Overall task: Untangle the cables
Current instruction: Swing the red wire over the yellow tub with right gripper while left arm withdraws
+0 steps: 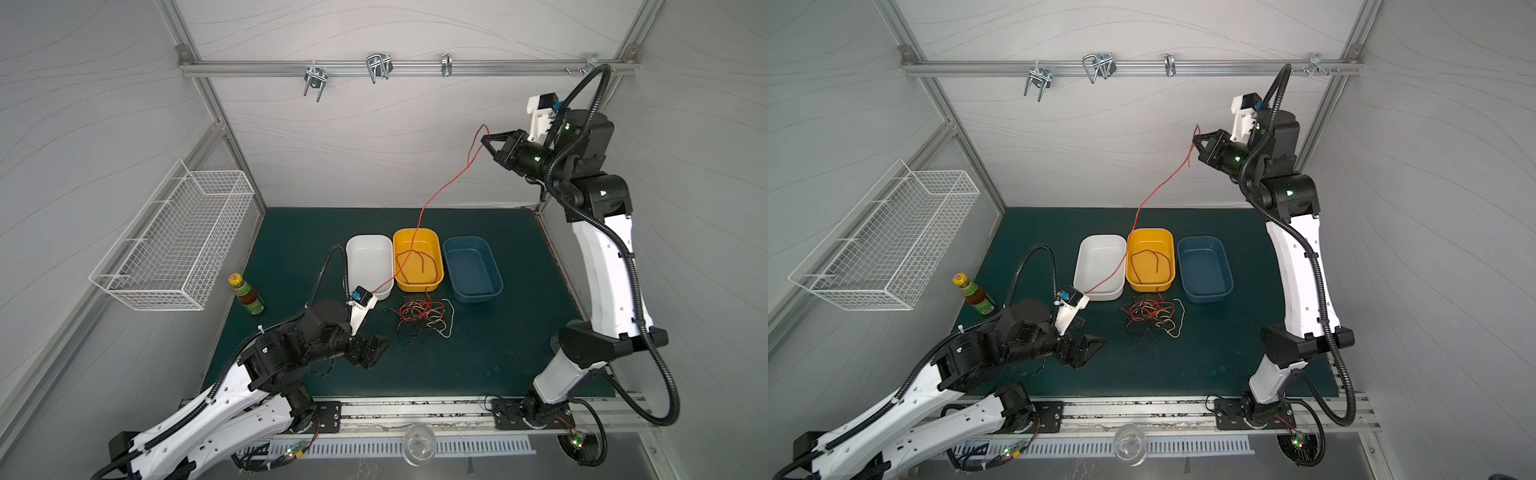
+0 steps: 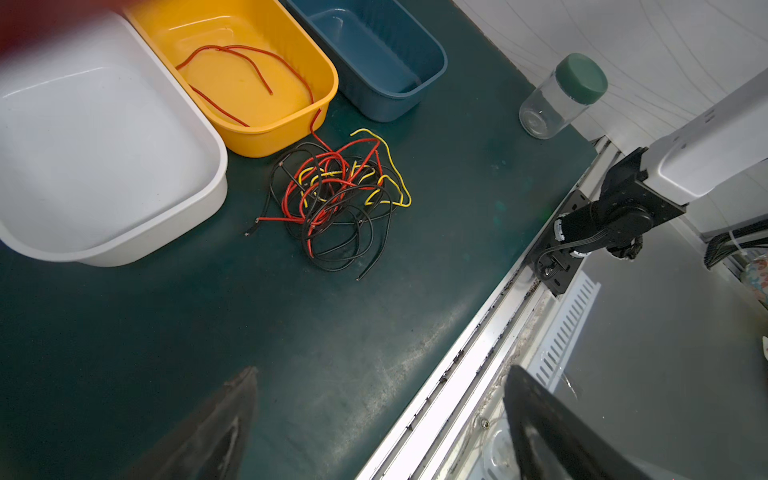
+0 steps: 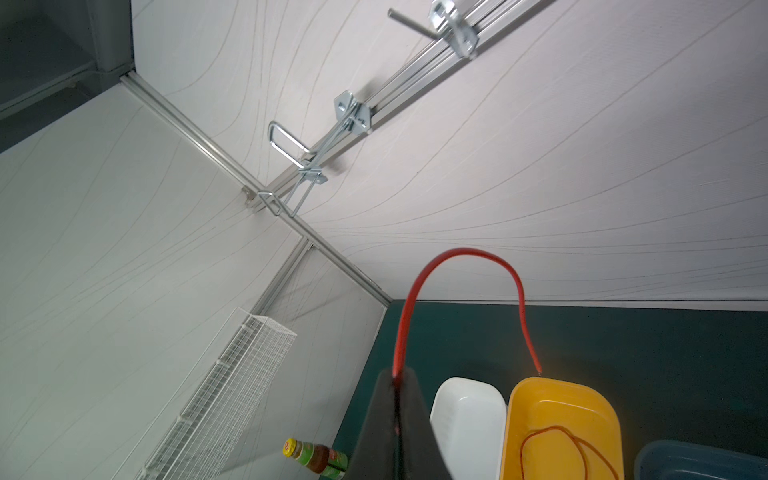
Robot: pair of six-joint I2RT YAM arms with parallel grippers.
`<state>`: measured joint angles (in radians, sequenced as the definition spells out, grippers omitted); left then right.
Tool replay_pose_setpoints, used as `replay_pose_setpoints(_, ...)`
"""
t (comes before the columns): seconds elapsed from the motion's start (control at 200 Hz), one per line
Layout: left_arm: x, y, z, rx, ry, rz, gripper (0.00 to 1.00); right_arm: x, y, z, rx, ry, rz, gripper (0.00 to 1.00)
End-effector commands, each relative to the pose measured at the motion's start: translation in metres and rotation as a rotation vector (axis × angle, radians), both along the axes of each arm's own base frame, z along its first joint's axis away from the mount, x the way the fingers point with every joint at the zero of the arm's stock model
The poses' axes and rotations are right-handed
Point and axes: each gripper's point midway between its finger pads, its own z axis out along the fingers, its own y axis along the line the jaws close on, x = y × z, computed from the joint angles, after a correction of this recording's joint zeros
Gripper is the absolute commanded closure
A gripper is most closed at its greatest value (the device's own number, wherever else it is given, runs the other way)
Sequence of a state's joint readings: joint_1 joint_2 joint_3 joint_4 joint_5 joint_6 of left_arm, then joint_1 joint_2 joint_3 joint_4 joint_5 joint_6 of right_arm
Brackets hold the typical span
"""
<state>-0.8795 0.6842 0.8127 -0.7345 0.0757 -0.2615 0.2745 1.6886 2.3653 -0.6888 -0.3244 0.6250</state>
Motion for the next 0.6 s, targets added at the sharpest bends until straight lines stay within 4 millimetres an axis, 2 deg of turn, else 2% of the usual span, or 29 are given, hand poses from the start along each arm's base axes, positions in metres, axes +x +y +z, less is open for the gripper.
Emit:
replay_pose_setpoints(0.0,0.011,0.000,0.006,0.001,-0.054,0.032,0.06,0.005,-0.009,0.003,0.019,0.003,-0.038,1.00)
replay_pose_setpoints(0.055,0.015,0.005,0.009,0.012,-0.076,0.057,0.06,0.007,-0.015,0.000,0.001,0.005,-0.073,1.00)
replay_pose_setpoints(0.2,0.024,0.026,0.025,-0.003,-0.172,0.160,0.06,0.017,-0.046,-0.018,-0.031,0.067,-0.208,1.00)
replay_pose_setpoints(0.405,0.016,0.048,0.059,-0.159,-0.324,0.207,0.01,0.024,-0.082,-0.043,-0.055,0.149,-0.364,1.00)
replay_pose_setpoints(0.595,0.013,0.051,0.065,-0.201,-0.358,0.207,0.01,0.029,-0.065,-0.050,-0.026,0.167,-0.275,1.00)
